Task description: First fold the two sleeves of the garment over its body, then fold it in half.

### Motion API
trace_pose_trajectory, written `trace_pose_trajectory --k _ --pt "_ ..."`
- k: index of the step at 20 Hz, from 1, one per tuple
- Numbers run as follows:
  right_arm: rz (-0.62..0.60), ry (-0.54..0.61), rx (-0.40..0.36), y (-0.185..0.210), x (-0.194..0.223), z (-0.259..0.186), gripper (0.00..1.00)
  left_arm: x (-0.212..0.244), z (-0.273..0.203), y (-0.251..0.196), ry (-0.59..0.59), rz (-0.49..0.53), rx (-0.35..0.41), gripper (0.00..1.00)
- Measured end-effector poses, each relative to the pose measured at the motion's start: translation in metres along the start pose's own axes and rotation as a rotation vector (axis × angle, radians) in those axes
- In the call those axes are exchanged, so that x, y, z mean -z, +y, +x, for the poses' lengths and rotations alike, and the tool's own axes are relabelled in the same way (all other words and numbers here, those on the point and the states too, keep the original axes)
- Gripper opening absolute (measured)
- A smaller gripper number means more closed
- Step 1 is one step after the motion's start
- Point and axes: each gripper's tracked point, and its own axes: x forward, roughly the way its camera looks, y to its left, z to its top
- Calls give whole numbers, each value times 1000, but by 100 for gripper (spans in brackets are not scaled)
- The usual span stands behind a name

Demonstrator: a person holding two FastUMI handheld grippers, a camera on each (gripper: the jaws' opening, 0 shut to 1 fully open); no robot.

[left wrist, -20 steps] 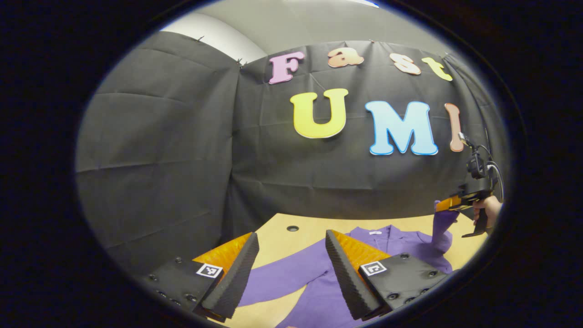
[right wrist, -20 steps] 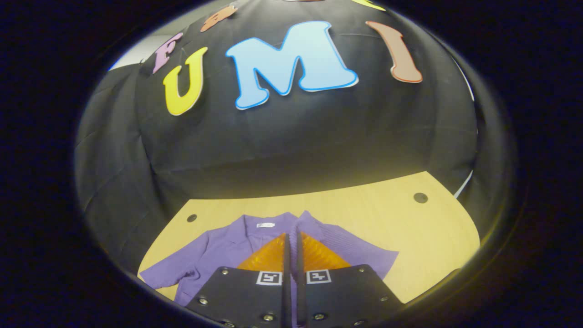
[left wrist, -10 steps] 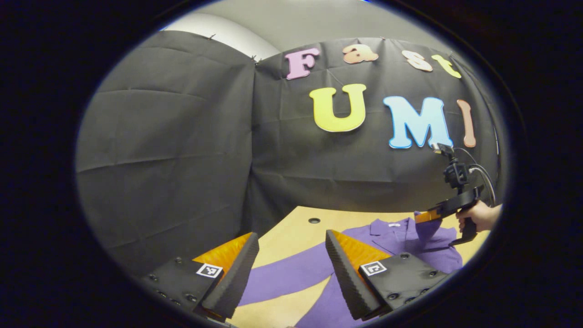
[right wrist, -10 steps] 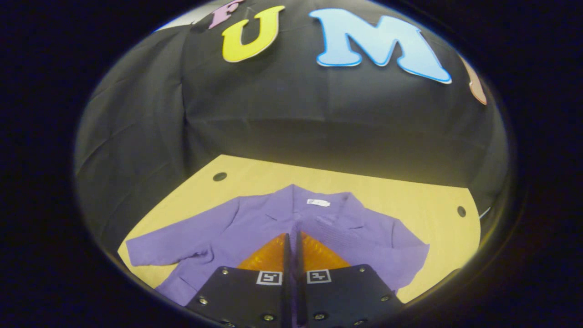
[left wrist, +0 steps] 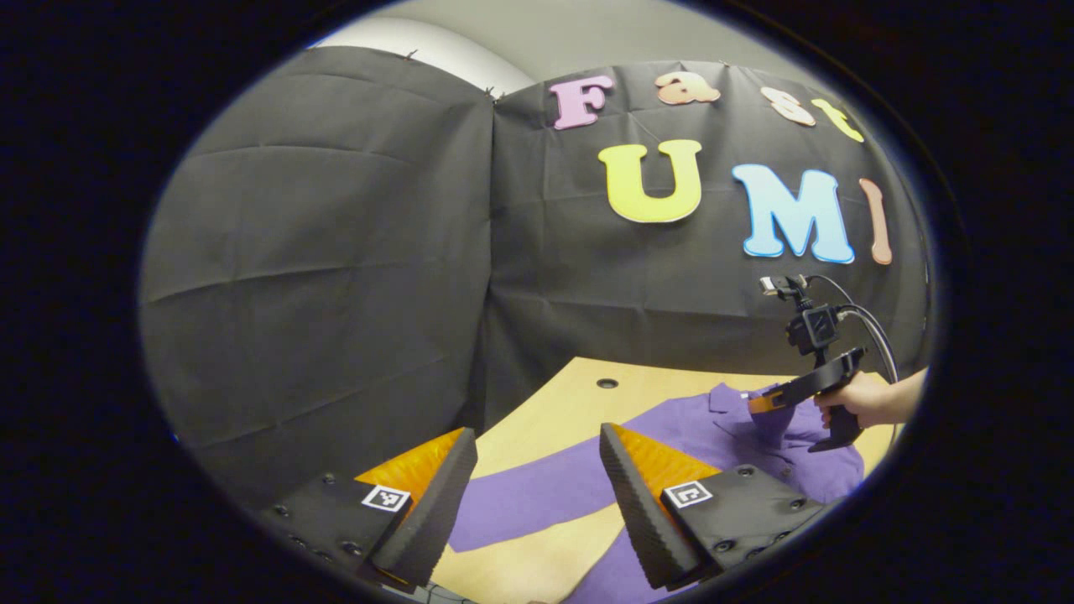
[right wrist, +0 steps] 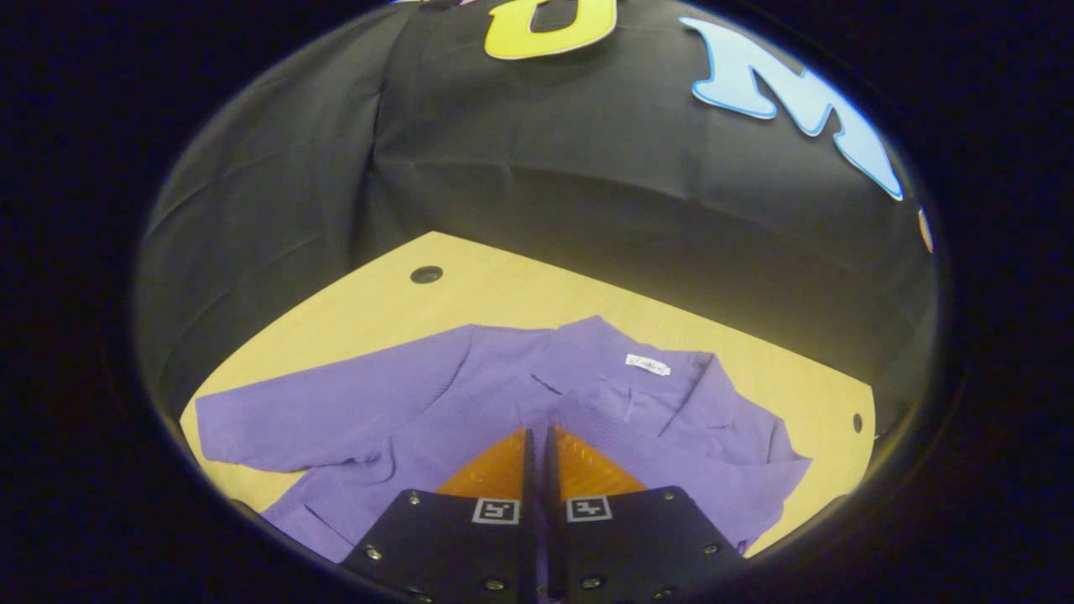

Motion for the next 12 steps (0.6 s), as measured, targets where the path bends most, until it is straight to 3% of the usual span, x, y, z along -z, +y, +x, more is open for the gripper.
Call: trace_pose_trajectory --k 2,4,5,6,10,12 --pt "-2 -6 -3 4 -2 2 6 5 3 7 10 -9 -8 94" --pt "11 -28 -29 12 -7 -2 13 9 8 12 17 -13 -16 94" --pt "15 -42 -32 12 -12 -6 29 12 11 14 19 -13 -20 94" --pt "16 -59 -34 13 -16 -10 33 14 15 16 22 -12 -24 94" --pt "3 -131 8 6 -34 -37 98 34 30 29 61 -26 -65 94" --pt "-4 -167 7 7 -42 -53 97 48 37 40 95 -46 -106 94"
